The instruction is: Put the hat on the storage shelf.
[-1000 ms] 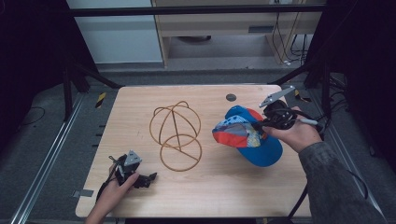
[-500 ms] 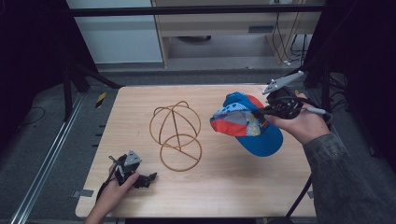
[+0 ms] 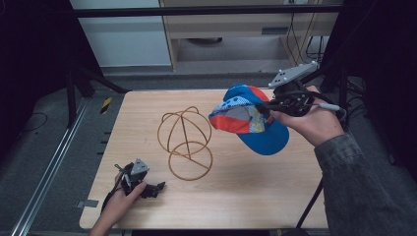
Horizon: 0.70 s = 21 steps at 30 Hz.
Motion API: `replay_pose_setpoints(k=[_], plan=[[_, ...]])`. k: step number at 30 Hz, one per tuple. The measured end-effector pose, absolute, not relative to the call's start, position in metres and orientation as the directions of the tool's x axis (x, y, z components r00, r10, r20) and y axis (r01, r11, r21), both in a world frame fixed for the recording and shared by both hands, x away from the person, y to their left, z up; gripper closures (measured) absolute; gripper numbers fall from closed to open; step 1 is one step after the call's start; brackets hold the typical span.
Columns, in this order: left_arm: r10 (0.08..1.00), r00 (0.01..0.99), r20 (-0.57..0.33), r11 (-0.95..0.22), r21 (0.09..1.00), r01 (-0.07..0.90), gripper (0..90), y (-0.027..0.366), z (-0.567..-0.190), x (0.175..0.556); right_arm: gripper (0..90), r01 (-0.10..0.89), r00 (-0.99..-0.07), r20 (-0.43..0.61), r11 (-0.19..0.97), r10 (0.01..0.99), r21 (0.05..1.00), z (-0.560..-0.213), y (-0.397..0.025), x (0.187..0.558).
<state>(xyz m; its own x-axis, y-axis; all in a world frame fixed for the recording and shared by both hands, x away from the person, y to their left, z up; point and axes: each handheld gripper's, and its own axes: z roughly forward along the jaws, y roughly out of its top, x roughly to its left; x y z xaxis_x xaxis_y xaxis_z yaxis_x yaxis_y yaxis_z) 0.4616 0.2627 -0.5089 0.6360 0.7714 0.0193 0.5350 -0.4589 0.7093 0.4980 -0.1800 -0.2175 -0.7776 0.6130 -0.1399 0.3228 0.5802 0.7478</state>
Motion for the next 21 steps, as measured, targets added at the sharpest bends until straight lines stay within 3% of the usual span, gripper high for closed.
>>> replay_pose_setpoints(k=[21], plan=[[0.77,0.637,0.022,-0.462,0.709,0.534,0.0,0.263,-0.509,0.462,89.6,0.187,-0.821,-0.203,0.587,0.534,0.788,-0.194,-0.091,0.519]])
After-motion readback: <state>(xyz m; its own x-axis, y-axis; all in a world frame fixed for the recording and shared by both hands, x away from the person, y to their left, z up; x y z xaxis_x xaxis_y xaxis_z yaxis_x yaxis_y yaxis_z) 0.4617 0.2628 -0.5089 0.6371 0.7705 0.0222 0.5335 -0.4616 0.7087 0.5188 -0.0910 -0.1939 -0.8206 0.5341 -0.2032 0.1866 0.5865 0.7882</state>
